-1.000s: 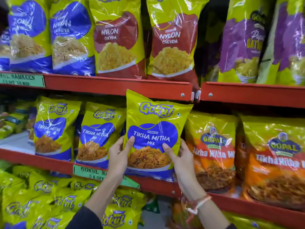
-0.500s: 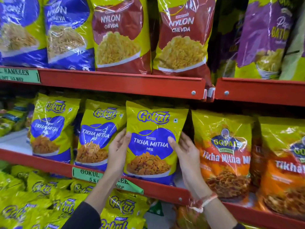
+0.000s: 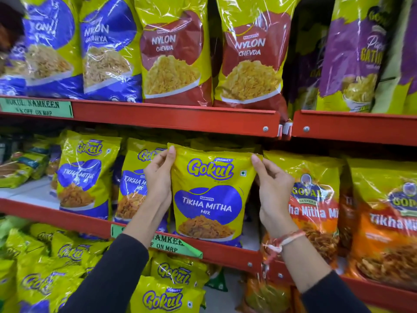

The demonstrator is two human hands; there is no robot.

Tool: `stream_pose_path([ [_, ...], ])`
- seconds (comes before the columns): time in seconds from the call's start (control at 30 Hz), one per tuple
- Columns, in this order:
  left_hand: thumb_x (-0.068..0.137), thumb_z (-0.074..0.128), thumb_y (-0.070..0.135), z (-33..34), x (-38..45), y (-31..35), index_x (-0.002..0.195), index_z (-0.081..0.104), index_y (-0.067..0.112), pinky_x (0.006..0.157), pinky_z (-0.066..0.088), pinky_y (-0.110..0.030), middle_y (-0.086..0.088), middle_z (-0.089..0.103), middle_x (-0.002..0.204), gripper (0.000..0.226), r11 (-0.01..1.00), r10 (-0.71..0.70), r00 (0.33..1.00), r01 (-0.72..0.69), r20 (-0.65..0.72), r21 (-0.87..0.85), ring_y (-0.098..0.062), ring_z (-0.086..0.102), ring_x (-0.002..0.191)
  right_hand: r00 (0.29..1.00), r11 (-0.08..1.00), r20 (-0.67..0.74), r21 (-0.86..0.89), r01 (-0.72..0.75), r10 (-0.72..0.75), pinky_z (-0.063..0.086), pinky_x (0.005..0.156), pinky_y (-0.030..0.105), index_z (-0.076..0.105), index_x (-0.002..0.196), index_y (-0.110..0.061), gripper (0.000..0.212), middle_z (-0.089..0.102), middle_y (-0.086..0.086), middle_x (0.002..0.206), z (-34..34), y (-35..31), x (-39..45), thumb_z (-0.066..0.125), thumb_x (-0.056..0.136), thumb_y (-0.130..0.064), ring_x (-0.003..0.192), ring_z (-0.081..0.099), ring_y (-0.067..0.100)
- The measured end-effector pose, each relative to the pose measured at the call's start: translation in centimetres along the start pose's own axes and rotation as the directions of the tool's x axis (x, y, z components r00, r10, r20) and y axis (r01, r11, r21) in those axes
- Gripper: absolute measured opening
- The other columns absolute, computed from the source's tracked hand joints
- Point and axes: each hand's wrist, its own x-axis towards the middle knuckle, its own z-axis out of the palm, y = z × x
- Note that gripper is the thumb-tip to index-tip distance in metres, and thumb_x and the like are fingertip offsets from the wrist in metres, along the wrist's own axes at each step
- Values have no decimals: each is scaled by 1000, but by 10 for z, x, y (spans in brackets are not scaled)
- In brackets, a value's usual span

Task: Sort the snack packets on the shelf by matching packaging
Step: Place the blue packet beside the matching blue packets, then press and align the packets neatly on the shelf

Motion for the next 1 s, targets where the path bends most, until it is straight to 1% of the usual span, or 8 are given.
stream_pose_path([
  [0.17,91,65,25,16,7,5,100,69,0,94,48,-35,-7,67,92,26,998,-26,992,33,-121,60,-20,60,96,994,998,-92,-43,-56,52,54,98,54,74,105,0,26,76,21,105,16,2,11,69,93,-23,89,64,25],
  [0.27,98,49,37,14,-10,-7,136,50,8,101,38,-25,-6,59,134,47,879,207,978,-172,-32,445,-16,53,123,980,929,-92,-345,134,-175,46,105,32,64,128,-2,38,69,17,127,18,15,5,58,99,-26,112,62,24],
  [0.33,102,35,40,2,-37,-30,153,22,16,117,17,-24,-2,25,161,58,675,375,916,-375,142,635,-13,22,148,926,766,85,-536,354,-368,26,114,12,38,151,-3,54,42,16,156,14,37,-15,49,103,-26,143,39,23],
  [0.37,102,29,39,-6,-51,-45,155,10,16,122,4,-26,-3,10,165,61,563,418,877,-454,236,690,-13,6,152,874,646,195,-606,464,-445,17,120,12,23,156,-2,61,26,15,165,9,52,-25,45,105,-27,153,21,21],
  [0.47,102,17,43,-36,-82,-87,154,-1,10,123,-9,-42,-9,-5,164,64,258,371,823,-537,431,803,-16,-11,152,682,205,481,-715,669,-550,21,126,42,11,155,1,65,12,19,166,-13,99,-45,36,105,-31,157,-2,24],
  [0.57,101,11,49,-48,-79,-104,153,5,5,121,-6,-49,-11,2,163,69,94,316,814,-538,488,838,-12,-13,151,640,-1,564,-751,660,-522,20,123,48,14,154,1,66,16,13,164,-26,118,-38,30,105,-40,157,-4,23],
  [0.83,100,9,49,-44,-56,-107,155,-2,11,122,-8,-50,-6,-3,165,68,11,206,847,-504,491,864,-17,-3,153,713,-89,584,-794,601,-389,22,122,47,10,158,-6,70,13,12,167,-19,120,-11,17,105,-51,155,18,26],
  [1.0,98,14,49,-41,-68,-89,154,1,9,123,-2,-49,-6,-1,165,70,-31,200,845,-501,496,865,-20,1,152,711,-76,607,-777,625,-355,24,121,46,15,157,-6,72,13,12,167,-24,102,-25,31,103,-50,155,19,25],
])
